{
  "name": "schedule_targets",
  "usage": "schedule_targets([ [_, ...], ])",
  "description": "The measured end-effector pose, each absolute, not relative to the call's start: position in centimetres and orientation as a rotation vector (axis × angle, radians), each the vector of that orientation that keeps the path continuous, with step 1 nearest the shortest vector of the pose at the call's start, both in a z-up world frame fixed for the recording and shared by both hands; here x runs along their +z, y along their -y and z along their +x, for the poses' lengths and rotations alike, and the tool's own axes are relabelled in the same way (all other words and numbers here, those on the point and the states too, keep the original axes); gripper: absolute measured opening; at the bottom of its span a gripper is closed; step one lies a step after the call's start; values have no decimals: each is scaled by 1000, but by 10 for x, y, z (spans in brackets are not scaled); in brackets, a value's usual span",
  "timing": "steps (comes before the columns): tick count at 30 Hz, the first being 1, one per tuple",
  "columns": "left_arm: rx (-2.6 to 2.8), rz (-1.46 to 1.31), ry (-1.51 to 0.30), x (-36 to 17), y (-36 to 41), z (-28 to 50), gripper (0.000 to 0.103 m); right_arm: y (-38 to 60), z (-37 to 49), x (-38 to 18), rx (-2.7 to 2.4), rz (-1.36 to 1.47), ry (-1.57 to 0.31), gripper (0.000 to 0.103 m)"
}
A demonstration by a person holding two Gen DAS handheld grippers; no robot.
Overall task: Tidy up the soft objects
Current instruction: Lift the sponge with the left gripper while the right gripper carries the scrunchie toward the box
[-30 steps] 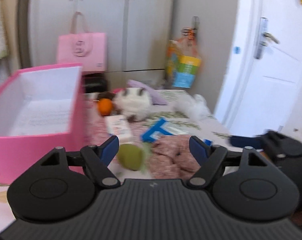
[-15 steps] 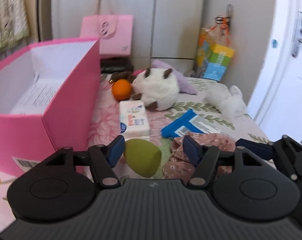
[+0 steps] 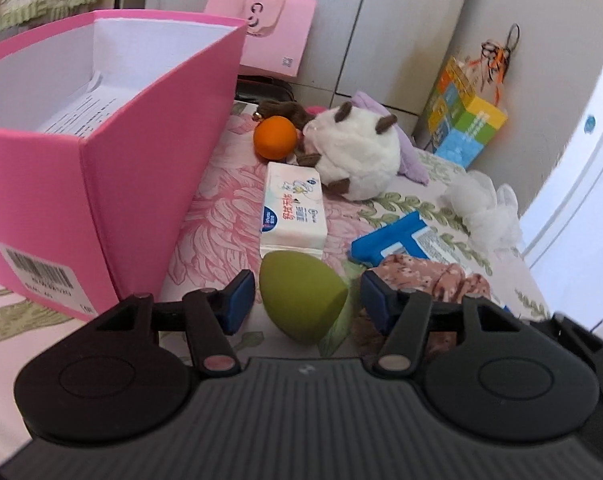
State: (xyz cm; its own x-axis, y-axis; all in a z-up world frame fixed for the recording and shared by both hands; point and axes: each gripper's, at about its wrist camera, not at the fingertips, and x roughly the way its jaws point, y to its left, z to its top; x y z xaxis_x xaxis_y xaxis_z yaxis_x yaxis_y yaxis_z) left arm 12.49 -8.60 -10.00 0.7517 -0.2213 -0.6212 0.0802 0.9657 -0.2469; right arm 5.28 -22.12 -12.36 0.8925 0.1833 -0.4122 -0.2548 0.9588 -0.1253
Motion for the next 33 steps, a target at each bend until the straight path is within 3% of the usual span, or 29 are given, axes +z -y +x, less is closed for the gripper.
schedule_targets([
  [2,-161,-227,-693,-101,85,124,58,227,52,-122,218,-140,-409,38],
  [4,-154,-245,-682,-101,84,123,55,232,51,-120,208,-97,-409,32],
  [6,-143,-247,-676,-102,84,122,43,235,51,-120,199,-70,-406,28],
  [8,-148,-249,-674,-103,83,122,42,237,51,-121,191,-45,-404,26],
  [18,-162,-213,-662,-101,84,114,40,236,50,-119,176,-14,-403,25],
  [33,-280,-145,-720,-76,54,68,40,227,32,-84,324,32,-577,25],
])
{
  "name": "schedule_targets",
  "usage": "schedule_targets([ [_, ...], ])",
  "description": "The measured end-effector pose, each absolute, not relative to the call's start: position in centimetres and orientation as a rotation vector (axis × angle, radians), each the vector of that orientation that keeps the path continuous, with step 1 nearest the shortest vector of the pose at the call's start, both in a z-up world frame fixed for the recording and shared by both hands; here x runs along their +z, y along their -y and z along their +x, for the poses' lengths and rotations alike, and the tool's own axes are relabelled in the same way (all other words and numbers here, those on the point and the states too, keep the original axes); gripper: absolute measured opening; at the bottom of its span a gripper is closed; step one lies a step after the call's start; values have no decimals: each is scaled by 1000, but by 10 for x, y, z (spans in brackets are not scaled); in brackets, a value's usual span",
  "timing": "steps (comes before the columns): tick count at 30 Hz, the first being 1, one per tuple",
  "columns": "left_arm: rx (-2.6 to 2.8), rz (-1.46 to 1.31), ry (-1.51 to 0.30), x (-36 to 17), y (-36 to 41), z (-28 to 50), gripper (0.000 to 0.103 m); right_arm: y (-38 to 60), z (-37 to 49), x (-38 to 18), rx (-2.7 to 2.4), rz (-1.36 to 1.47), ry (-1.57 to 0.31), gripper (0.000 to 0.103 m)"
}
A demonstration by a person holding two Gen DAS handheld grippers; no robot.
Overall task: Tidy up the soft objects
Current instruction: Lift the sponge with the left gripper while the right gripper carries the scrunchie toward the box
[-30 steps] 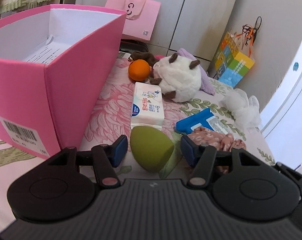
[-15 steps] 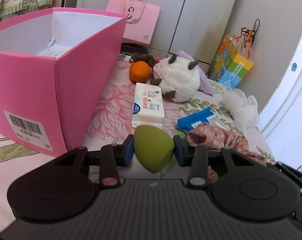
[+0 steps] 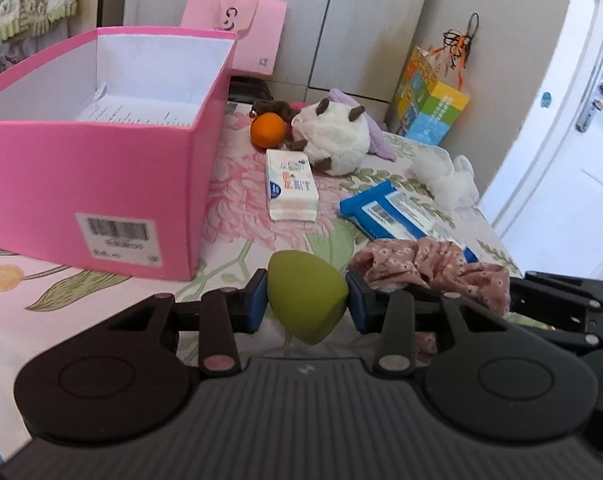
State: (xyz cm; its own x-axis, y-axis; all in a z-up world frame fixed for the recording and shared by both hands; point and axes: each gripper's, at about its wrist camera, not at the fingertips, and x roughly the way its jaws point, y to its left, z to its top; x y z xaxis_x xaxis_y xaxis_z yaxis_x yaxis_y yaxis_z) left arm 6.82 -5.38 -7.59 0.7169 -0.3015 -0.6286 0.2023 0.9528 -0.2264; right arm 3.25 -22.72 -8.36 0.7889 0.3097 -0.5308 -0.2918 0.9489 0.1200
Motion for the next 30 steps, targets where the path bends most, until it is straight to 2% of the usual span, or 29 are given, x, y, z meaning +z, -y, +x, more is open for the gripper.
schedule_targets([
  [7,-306,-109,-782,-68,24,59,40,216,23,-66,413,59,-618,25],
  [20,-390,32,-931,-34,-37,54,40,169,38,-39,660,102,-802,25],
  [25,-430,53,-925,-5,-55,58,40,147,49,-16,723,110,-792,25],
  [30,-444,116,-834,31,-62,62,40,136,63,19,748,97,-711,25],
])
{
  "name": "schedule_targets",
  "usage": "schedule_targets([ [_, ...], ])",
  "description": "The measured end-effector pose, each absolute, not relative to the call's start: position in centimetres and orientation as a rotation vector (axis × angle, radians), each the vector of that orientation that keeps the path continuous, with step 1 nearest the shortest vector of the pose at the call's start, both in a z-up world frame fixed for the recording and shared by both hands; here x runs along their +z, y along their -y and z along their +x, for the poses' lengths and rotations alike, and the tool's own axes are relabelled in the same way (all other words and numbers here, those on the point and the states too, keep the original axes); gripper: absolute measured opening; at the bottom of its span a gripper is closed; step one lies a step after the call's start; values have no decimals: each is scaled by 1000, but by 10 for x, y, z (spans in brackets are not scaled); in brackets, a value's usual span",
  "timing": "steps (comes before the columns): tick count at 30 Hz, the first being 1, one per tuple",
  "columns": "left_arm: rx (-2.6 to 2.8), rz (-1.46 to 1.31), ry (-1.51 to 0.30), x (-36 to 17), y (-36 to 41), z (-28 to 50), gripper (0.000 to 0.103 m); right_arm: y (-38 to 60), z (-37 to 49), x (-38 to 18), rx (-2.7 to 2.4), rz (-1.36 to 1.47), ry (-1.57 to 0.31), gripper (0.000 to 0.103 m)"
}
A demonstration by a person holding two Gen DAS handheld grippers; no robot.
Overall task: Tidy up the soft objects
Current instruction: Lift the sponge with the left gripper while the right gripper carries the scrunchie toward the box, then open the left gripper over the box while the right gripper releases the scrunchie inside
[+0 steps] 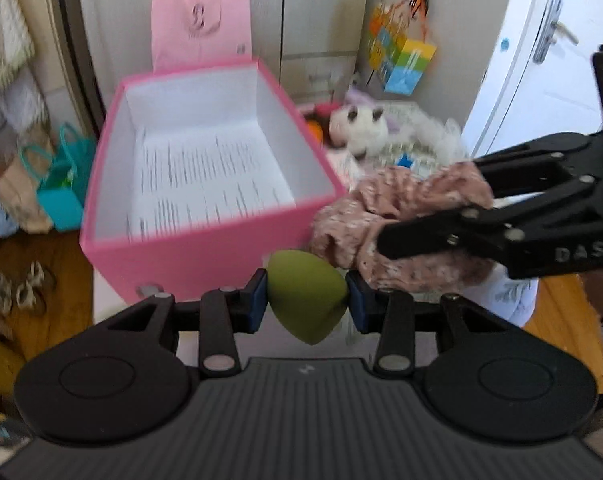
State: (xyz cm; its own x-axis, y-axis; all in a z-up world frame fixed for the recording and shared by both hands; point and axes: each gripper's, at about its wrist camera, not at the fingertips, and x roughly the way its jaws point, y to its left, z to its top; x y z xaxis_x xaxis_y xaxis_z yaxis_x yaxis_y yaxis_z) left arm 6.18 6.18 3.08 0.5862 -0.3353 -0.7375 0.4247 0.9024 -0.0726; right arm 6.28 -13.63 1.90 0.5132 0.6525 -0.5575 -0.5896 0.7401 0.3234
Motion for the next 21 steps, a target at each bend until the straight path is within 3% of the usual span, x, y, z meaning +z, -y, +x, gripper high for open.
schedule_targets([
  [11,-444,27,-700,52,-68,145,40,125,133,58,682,91,-514,27],
  [21,-367,-76,-807,21,-84,254,40,117,248,30,667,75,-621,27],
])
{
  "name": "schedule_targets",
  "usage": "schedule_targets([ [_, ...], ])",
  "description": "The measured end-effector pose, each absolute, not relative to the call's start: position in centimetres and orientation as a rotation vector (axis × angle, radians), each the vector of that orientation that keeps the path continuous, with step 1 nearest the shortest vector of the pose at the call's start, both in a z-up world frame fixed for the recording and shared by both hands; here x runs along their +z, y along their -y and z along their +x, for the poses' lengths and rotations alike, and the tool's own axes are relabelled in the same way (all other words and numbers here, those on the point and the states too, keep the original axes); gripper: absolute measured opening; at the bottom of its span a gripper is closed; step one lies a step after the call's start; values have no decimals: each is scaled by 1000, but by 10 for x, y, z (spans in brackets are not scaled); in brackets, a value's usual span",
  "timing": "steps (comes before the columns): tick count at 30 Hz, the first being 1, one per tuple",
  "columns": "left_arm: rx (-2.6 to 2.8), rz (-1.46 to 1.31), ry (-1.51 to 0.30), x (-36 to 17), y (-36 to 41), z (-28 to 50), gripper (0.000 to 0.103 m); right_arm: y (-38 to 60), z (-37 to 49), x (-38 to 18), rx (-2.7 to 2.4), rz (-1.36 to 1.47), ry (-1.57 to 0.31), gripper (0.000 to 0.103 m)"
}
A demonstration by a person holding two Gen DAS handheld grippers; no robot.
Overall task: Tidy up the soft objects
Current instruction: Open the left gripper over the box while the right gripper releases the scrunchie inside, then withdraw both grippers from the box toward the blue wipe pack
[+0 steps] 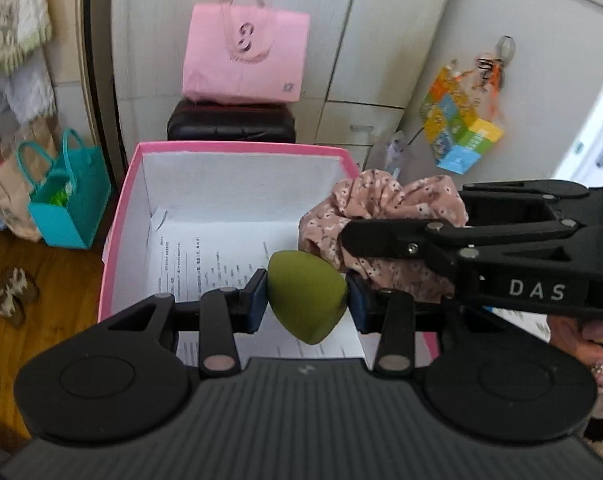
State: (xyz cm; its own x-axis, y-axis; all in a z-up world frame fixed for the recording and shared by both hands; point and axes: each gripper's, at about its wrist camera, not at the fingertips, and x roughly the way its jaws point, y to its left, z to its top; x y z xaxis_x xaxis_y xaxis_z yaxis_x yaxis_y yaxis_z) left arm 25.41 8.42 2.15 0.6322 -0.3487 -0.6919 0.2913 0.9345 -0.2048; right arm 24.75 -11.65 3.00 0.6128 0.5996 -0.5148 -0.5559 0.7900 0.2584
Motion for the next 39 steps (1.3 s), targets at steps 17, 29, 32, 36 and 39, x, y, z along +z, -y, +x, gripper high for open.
schedule_targets([
  [17,-247,-46,-905,-23,-78,325,58,86,338,-4,585,-79,-778,43],
  [29,-278,157,-886,2,-72,281,63,107,291,26,579,-65,-700,48],
  [32,-304,199,-857,14,-71,258,63,114,270,35,588,-71,-686,51],
  [36,-342,215,-823,35,-72,222,63,121,240,46,595,-103,-664,51],
  [39,-356,242,-790,49,-70,197,66,127,216,57,612,-111,-646,54],
])
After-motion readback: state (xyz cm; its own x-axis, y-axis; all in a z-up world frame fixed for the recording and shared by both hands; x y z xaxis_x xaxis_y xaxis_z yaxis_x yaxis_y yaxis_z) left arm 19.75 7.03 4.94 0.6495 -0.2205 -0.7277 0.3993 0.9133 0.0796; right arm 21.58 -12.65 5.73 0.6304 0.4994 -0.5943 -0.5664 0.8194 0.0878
